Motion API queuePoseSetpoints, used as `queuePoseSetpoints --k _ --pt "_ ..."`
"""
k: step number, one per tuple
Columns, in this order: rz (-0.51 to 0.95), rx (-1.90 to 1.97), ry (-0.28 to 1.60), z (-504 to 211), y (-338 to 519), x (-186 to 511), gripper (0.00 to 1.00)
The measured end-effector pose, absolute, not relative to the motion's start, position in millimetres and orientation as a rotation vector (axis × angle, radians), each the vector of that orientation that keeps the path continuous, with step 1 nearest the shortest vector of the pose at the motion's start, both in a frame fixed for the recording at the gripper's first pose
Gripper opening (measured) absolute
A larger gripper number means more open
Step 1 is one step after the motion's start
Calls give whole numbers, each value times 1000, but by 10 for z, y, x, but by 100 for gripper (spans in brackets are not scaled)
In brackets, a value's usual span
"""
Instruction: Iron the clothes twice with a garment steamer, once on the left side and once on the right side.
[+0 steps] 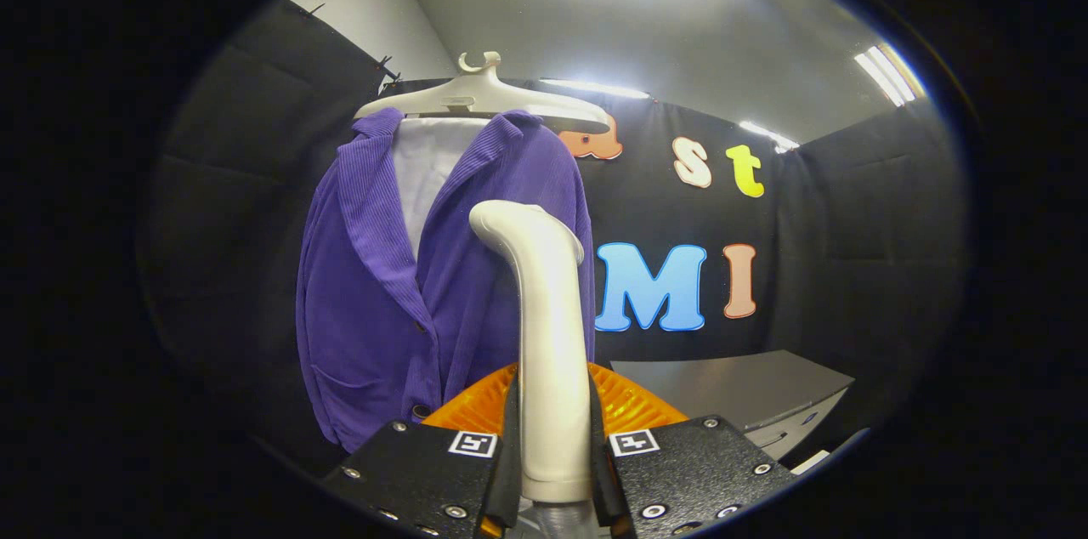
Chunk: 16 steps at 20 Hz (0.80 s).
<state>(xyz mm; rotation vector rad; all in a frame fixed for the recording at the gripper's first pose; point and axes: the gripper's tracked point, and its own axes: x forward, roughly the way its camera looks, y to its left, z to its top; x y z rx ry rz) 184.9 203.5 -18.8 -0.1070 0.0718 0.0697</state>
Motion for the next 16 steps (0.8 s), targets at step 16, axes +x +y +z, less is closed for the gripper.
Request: queuePoseSetpoints --k 16 --pt "62 -226 246 -1490 1812 1475 34"
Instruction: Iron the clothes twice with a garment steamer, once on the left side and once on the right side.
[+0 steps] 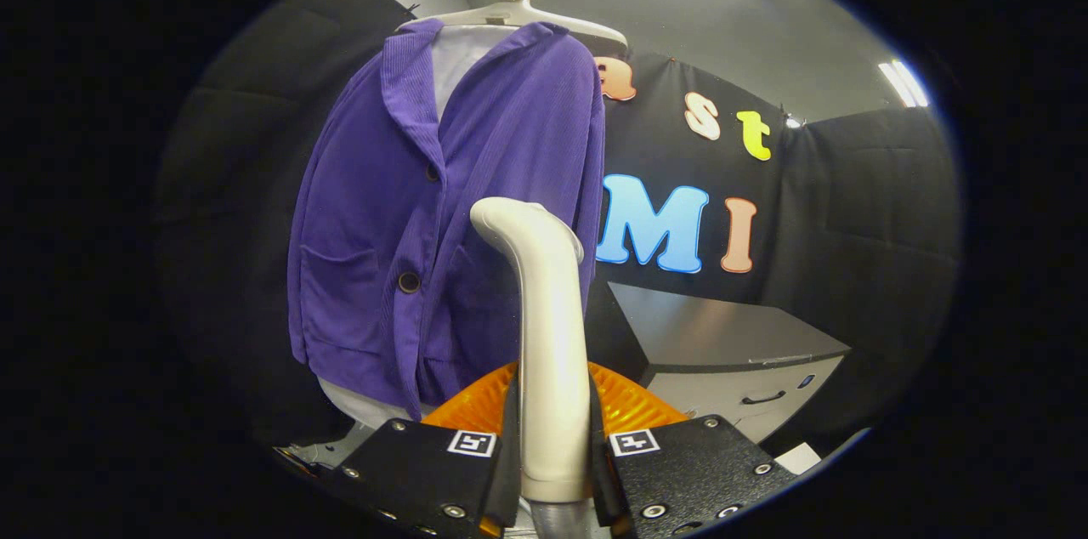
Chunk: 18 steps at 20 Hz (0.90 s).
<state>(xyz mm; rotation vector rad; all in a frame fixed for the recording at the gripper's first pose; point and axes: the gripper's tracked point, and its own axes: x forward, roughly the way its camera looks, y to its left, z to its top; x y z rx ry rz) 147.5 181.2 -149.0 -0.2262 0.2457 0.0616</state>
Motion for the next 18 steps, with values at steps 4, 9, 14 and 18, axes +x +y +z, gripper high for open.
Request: queuePoseSetpoints --k 4,9,14,18 --pt "62 -263 294 -1844 1800 1358 34" --pt "82 -316 368 -2284 1768 1167 34" --pt "132 -362 420 -2630 1750 970 34" --pt "150 -327 435 -2451 1691 801 34"
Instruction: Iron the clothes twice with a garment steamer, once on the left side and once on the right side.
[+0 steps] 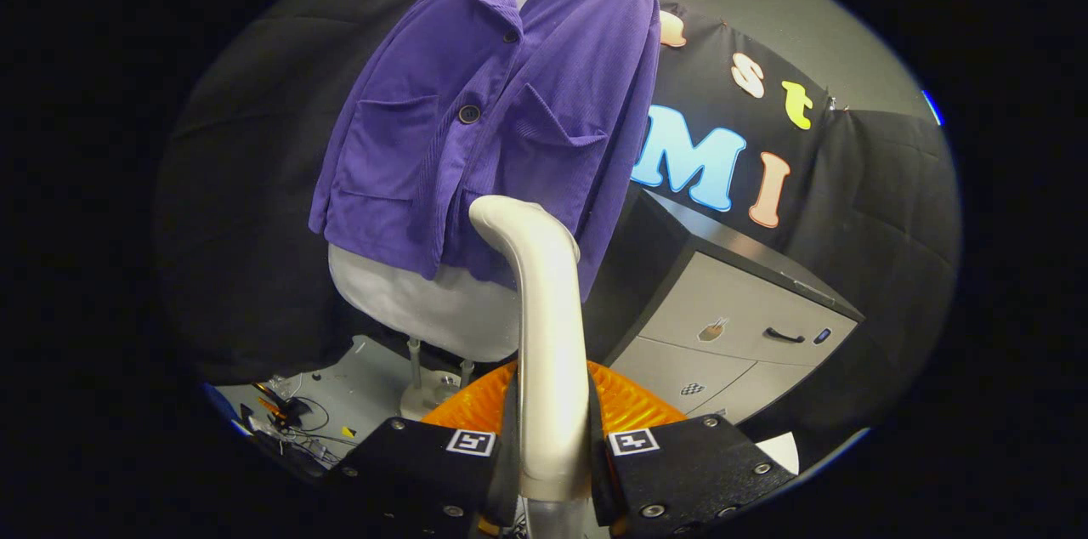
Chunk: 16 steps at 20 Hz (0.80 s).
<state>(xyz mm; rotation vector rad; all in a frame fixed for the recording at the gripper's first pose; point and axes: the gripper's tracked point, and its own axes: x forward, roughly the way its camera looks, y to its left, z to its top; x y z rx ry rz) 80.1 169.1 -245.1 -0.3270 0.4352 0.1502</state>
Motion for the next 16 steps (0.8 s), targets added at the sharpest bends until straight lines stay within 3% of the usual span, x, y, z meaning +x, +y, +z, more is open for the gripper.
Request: queuePoseSetpoints --k 16 --pt "329 -256 4 -80 2946 1202 34"
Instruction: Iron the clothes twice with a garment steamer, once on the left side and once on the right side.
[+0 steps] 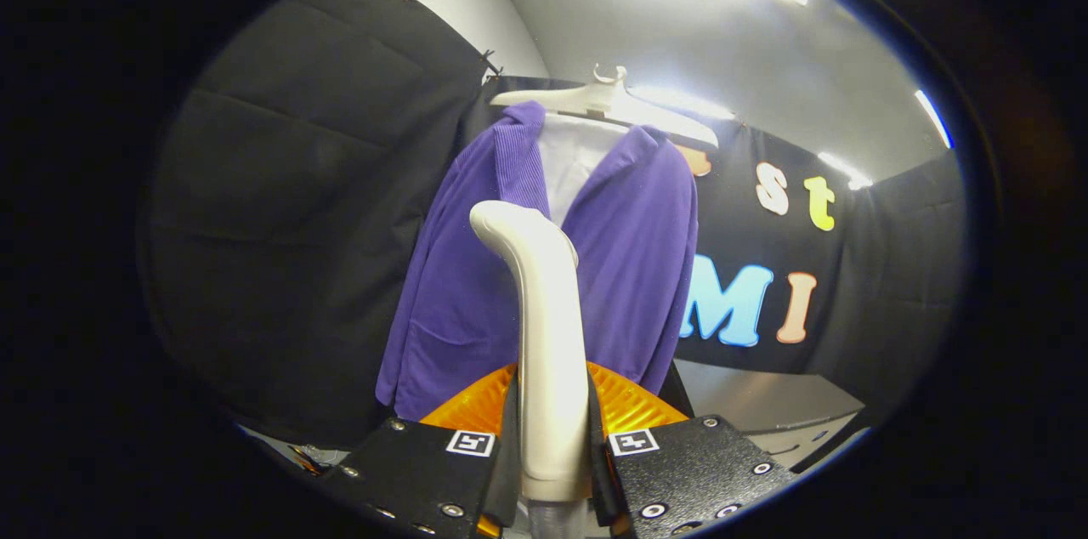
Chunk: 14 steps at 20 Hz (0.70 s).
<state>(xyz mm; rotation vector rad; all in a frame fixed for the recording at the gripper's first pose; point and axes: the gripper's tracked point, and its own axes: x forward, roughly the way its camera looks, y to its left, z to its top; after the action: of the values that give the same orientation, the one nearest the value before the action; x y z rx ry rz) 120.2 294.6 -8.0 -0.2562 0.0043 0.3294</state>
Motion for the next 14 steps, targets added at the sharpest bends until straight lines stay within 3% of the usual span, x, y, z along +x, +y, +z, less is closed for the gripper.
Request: queuePoseSetpoints --k 8,14 --pt "282 -240 -84 588 3416 1665 35" --pt "240 -290 -36 251 3446 1797 35"
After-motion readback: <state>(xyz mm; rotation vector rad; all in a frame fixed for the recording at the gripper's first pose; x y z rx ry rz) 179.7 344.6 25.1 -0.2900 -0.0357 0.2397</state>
